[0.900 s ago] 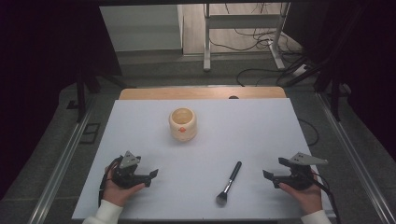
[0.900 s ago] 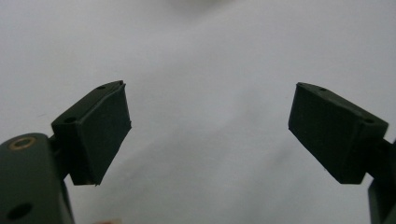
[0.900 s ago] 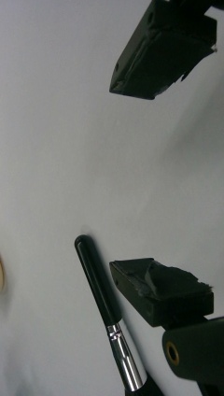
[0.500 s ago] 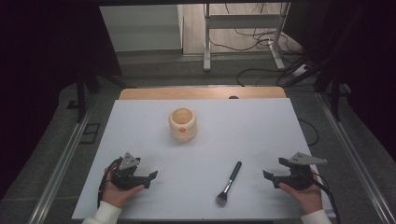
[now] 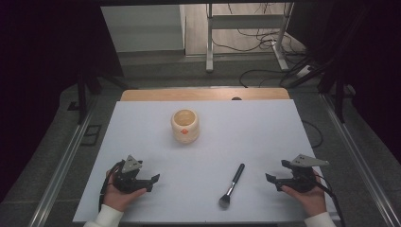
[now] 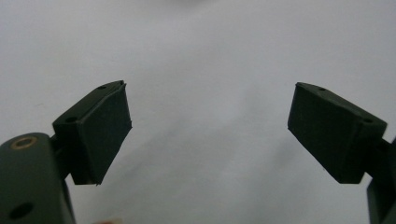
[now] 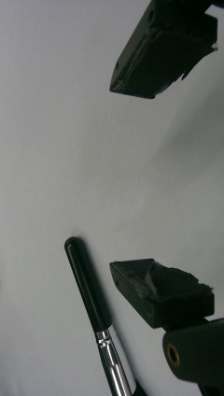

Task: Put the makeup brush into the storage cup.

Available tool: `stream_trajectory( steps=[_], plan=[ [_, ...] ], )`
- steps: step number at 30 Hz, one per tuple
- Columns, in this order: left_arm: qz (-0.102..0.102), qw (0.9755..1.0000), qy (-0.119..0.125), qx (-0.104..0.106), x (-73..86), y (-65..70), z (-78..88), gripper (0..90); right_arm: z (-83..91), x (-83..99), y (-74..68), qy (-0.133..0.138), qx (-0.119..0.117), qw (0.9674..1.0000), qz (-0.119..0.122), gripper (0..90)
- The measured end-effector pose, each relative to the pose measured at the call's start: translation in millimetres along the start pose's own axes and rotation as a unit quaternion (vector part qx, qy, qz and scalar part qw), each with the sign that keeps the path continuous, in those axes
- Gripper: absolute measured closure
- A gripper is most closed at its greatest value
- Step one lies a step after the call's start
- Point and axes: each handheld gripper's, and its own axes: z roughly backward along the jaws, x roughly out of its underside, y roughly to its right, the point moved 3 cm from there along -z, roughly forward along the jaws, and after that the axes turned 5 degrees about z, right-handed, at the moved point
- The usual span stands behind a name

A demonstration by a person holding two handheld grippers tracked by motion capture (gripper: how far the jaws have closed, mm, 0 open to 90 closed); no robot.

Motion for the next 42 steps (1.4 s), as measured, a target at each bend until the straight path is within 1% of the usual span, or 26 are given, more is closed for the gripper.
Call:
stream_trajectory(
  steps=[5, 8, 11, 17, 19, 23, 24, 25, 26, 28, 29, 30, 31, 33, 37, 39, 42],
  plan=[
    [0.000, 1.0000, -0.001, -0.001, -0.1, 0.1, -0.9, 13.9, 0.2, -2.7, 0.4, -0.001, -0.004, 1.0000, 0.000, 12.7],
    [-0.001, 1.0000, -0.002, -0.002, -0.1, -0.7, -1.0, 14.0, 1.5, -5.3, -0.6, 0.000, -0.003, 1.0000, 0.006, 12.8],
    [0.002, 1.0000, -0.001, -0.002, -0.2, -2.5, -1.1, 14.1, 2.6, -8.4, -0.5, 0.000, -0.002, 0.9999, 0.013, 12.7],
    [-0.003, 1.0000, 0.000, 0.001, -0.7, -1.3, -0.3, 14.2, 6.5, -18.7, 1.4, 0.009, 0.002, 0.9998, 0.017, 13.0],
    [-0.003, 1.0000, 0.000, 0.003, -0.7, -1.3, -1.0, 14.3, 7.5, -22.4, 1.4, 0.011, -0.005, 0.9997, 0.022, 15.1],
    [-0.003, 1.0000, 0.000, 0.004, -1.1, -1.6, -1.2, 14.3, 8.1, -27.3, 0.6, 0.010, -0.009, 0.9995, 0.028, 14.9],
    [-0.003, 1.0000, 0.000, 0.003, -1.2, -1.4, -1.2, 14.3, 8.7, -29.7, 0.2, 0.008, -0.011, 0.9993, 0.036, 15.0],
    [-0.003, 1.0000, 0.000, 0.003, -1.2, -1.4, -1.2, 14.4, 8.7, -29.7, 0.2, 0.008, -0.011, 0.9993, 0.036, 15.0],
    [-0.004, 1.0000, 0.000, 0.004, -1.3, -1.2, -1.2, 14.3, 9.5, -32.0, -0.4, 0.008, -0.015, 0.9990, 0.042, 15.1],
    [-0.004, 1.0000, 0.000, 0.004, -1.5, -0.7, -1.4, 14.3, 10.0, -33.3, -0.9, 0.008, -0.018, 0.9988, 0.046, 15.4],
    [-0.004, 1.0000, 0.000, 0.004, -1.6, -0.5, -1.7, 14.3, 11.1, -36.3, -2.2, 0.007, -0.023, 0.9980, 0.059, 15.5],
    [-0.004, 1.0000, 0.000, 0.004, -1.6, -0.5, -1.8, 14.3, 11.1, -36.3, -2.2, 0.007, -0.023, 0.9980, 0.059, 15.5],
    [-0.003, 1.0000, 0.000, 0.004, -1.7, -0.4, -1.9, 14.3, 11.5, -38.4, -3.2, 0.004, -0.027, 0.9974, 0.067, 15.5],
    [-0.004, 1.0000, 0.000, 0.005, -1.7, -0.4, -1.7, 14.3, 11.6, -38.9, -3.5, 0.002, -0.029, 0.9972, 0.070, 16.0],
    [-0.002, 1.0000, 0.000, 0.005, -1.6, -1.4, -1.4, 14.3, 9.8, -42.9, -7.9, -0.014, -0.042, 0.9944, 0.096, 16.9],
    [-0.001, 1.0000, 0.000, 0.005, -1.6, -1.7, -1.4, 14.3, 9.3, -43.7, -8.7, -0.015, -0.044, 0.9942, 0.097, 16.9],
    [-0.002, 1.0000, 0.000, 0.006, -2.0, -2.0, -1.0, 14.3, 8.0, -47.6, -11.1, -0.019, -0.050, 0.9930, 0.105, 16.8]
  ],
)
